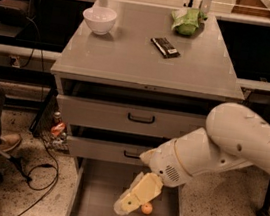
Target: Pick orange from bottom drawer and place on counter
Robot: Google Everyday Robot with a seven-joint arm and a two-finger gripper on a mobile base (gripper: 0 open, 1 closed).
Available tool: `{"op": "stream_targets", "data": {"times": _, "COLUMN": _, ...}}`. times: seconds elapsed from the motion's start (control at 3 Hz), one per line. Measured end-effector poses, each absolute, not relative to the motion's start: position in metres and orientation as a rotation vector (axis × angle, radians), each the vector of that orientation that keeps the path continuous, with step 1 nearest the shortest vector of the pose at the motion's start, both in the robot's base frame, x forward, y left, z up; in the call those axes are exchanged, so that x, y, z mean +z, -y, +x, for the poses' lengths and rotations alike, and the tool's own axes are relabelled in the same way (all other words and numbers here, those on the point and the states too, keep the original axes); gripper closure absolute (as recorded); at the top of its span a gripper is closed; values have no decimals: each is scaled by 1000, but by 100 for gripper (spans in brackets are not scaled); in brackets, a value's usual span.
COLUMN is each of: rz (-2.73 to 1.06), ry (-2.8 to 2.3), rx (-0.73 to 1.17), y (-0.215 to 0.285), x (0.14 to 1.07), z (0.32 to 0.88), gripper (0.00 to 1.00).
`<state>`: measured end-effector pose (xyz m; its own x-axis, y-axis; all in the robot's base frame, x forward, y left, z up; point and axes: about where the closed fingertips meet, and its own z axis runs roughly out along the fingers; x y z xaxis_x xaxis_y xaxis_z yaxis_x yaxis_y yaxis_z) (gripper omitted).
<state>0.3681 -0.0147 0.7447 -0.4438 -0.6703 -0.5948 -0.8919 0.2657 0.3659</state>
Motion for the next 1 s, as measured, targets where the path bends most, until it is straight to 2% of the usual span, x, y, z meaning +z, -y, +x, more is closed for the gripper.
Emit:
{"op": "stream_targets", "data": {"times": 0.67, "rz": -1377, "ry": -2229, "rx": 985, "y": 24, "x": 715, "z": 376, "gripper": 0}}
{"op": "stream_targets", "data": {"times": 1.0, "rz": -1248, "ry": -2197, "rx": 1029, "y": 45, "x": 650, "z": 400, "gripper": 0}}
